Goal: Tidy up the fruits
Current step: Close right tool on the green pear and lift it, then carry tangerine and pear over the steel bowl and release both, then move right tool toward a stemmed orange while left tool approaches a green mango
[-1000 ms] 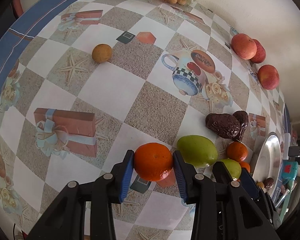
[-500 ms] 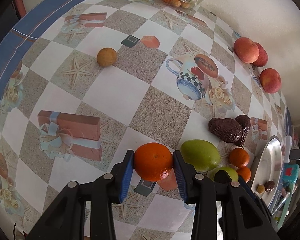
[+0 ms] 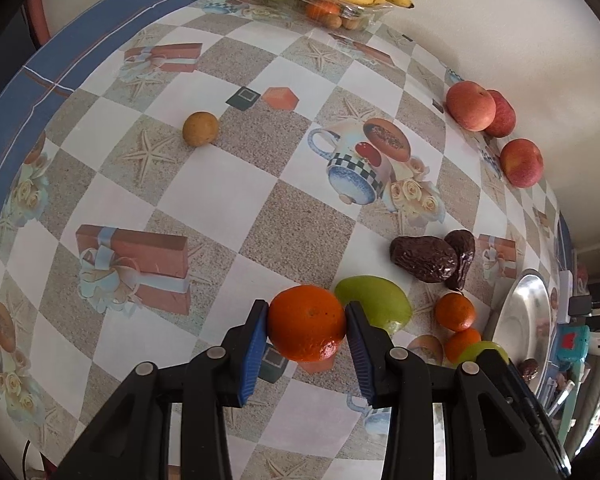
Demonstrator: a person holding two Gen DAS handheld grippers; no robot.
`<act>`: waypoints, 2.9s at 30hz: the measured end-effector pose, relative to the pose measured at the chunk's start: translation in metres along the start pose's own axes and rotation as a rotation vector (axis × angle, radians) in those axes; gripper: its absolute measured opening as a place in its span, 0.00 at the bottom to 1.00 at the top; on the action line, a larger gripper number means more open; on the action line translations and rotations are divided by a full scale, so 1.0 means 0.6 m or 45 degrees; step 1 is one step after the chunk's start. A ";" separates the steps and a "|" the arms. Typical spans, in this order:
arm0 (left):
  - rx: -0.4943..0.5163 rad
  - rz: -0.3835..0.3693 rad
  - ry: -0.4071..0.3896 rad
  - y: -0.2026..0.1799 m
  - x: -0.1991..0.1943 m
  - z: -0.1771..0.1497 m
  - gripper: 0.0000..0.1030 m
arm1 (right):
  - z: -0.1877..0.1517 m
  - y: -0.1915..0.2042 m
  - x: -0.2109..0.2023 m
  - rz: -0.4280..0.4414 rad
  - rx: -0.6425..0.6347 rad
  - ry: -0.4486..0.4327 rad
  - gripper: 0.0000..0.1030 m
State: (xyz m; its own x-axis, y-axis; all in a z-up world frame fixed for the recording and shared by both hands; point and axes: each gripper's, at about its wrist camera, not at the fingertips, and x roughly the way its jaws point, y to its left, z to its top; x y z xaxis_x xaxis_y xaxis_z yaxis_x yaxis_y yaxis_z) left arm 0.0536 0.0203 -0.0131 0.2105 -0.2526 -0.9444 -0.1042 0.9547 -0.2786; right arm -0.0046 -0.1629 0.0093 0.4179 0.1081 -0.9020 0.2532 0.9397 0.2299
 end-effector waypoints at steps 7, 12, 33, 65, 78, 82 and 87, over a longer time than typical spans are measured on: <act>0.054 -0.029 0.008 -0.038 0.001 -0.016 0.40 | 0.006 -0.067 -0.039 -0.147 0.075 -0.078 0.49; 0.131 -0.033 0.016 -0.079 0.006 -0.035 0.40 | 0.010 -0.127 -0.054 -0.306 0.147 -0.093 0.49; 0.767 -0.224 -0.043 -0.323 0.036 -0.170 0.40 | 0.005 -0.268 -0.081 -0.286 0.446 -0.201 0.50; 0.463 0.062 -0.083 -0.190 0.032 -0.057 0.48 | 0.002 -0.223 -0.061 -0.228 0.368 -0.138 0.50; 0.123 0.085 -0.122 -0.045 -0.006 0.022 0.54 | 0.013 -0.098 -0.049 -0.169 0.158 -0.124 0.50; 0.065 0.072 -0.133 -0.022 -0.017 0.030 0.54 | 0.011 -0.062 -0.043 -0.151 0.104 -0.118 0.50; 0.020 0.079 -0.136 -0.004 -0.021 0.035 0.57 | 0.011 -0.033 -0.038 -0.127 0.064 -0.110 0.50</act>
State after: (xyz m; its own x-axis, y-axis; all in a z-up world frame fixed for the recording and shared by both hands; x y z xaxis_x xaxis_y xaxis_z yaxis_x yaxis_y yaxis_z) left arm 0.0713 0.0246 0.0031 0.3065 -0.1753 -0.9356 -0.1055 0.9706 -0.2165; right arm -0.0131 -0.1859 0.0277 0.4614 -0.0152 -0.8871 0.3399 0.9266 0.1609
